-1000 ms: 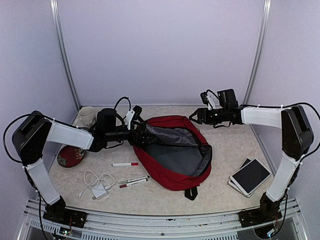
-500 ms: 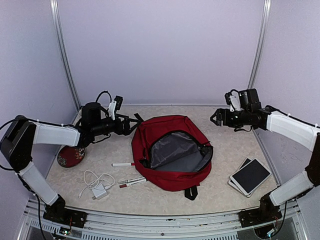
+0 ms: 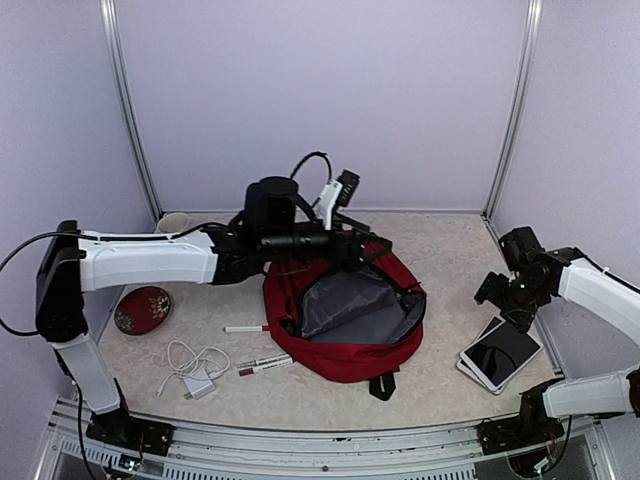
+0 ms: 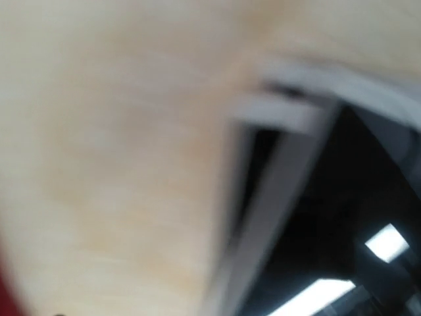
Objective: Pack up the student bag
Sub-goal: Move the iPad to the corner of the board.
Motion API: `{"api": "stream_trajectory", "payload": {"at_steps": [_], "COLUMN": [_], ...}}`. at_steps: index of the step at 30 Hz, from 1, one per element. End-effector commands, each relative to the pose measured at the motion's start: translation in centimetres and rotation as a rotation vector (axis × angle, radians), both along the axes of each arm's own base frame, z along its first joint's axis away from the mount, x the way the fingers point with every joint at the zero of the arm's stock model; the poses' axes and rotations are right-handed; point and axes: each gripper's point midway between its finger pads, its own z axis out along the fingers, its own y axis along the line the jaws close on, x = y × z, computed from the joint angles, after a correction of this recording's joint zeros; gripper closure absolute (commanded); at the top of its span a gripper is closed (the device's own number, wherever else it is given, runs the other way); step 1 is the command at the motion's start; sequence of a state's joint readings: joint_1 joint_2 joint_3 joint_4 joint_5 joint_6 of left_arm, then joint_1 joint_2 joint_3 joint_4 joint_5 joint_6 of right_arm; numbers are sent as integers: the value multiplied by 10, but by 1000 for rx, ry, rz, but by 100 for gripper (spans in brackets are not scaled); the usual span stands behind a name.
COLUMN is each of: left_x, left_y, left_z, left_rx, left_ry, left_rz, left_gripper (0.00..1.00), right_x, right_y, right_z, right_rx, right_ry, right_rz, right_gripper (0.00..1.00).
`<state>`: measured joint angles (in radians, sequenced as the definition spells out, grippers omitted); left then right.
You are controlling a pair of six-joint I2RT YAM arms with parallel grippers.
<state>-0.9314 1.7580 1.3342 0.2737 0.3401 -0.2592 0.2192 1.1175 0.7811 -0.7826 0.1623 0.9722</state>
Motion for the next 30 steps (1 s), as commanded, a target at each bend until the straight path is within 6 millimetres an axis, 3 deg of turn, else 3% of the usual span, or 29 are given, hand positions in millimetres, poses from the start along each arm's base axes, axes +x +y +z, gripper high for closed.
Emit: {"api": "stream_trajectory", "payload": {"at_steps": [1,5,9,13,17,20,21,23,27,30], "left_x": [-48,-79,-103,-111,-102,-100,-101,-98,-80,-62], "left_y": [-67,-116,-170,-199,-204,-202,-202,-202,-193,-178], "left_z": [-104,-144,-161,-187,-207,-214,-217,-226,-243,-251], "left_rx": [191,205,204,198,192,198,199,197,165,162], "left_ry": [274,371,428,449,470,449,443,449,587,592], "left_rz": [-149,-218,-299,-300,-256,-249,-252,-252,-242,-197], "left_gripper": [20,27,30,29,28,28,28,26,25,28], "right_x": [-67,-84,-90,-85,-82,-67,-43,-27,-10,-5], "right_y": [-37,-47,-62,-74,-97,-89,-81,-65,-58,-55], "right_z": [-29,-37,-32,-43,-62,-81,-81,-80,-69,-62], "right_rx": [-85,-107,-131,-109,-101,7,59,121,120,107], "right_ry": [226,242,217,238,258,218,120,37,-107,-154], "right_rz": [-295,-380,-501,-552,-595,-494,-410,-278,-153,-99], "right_gripper": [7,6,5,3,0,0,0,0,1,2]}}
